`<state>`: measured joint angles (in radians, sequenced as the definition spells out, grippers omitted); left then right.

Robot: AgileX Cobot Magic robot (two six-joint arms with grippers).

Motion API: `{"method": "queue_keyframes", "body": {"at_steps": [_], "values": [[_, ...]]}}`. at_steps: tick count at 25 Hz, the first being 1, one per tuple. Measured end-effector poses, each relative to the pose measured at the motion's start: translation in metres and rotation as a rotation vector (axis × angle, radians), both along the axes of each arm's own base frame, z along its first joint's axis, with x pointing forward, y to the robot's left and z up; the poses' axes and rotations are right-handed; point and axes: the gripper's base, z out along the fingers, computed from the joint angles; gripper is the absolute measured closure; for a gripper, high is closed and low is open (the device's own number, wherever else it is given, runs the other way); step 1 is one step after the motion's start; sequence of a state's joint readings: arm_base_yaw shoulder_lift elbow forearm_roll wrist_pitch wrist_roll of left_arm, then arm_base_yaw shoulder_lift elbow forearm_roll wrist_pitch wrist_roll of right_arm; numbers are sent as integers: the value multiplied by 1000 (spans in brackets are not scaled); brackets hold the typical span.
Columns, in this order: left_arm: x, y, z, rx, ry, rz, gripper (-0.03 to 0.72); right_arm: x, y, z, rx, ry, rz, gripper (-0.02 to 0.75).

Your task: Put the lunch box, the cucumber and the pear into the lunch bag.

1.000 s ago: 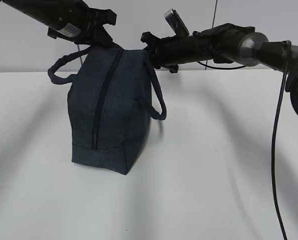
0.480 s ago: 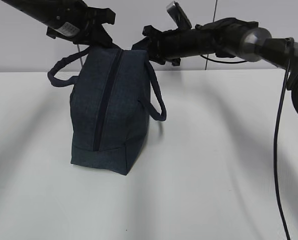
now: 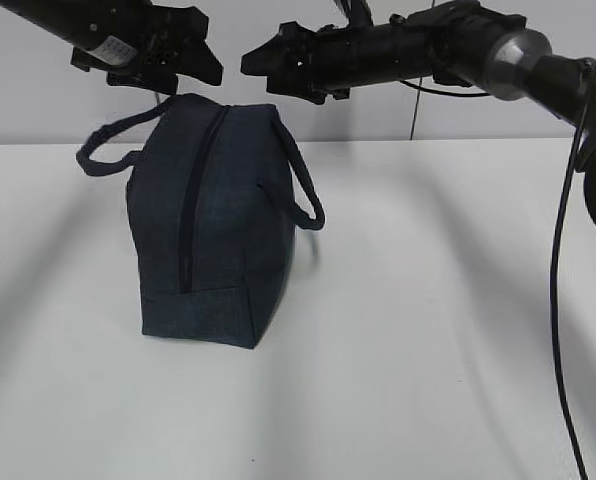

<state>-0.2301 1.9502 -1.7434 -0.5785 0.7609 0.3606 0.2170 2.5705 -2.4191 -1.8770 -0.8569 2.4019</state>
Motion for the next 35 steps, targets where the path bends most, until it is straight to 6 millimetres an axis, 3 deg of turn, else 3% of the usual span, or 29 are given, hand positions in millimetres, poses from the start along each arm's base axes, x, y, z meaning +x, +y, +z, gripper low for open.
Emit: {"method": "queue_keyframes", "body": {"at_steps": [3, 9, 16, 22, 26, 29, 35], "values": [[-4, 8, 7, 18, 6, -6, 196, -4, 0, 9, -20, -41, 29, 281], [-30, 23, 30, 120, 82, -15, 190, -28, -5, 58, -48, -129, 57, 281], [-71, 35, 57, 201, 238, -24, 209, -79, -16, 92, -73, -89, 69, 290], [-108, 44, 100, 181, 169, 50, 265, -132, -32, 128, -82, -105, -2, 292], [-147, 47, 114, 166, 148, 65, 272, -162, -45, 130, -99, -91, -106, 292], [-179, 52, 103, 175, 190, 59, 273, -188, -51, 127, -121, -93, -229, 293], [-257, 73, 84, 191, 199, 85, 274, -248, -30, 112, -177, -146, -373, 295]]}}
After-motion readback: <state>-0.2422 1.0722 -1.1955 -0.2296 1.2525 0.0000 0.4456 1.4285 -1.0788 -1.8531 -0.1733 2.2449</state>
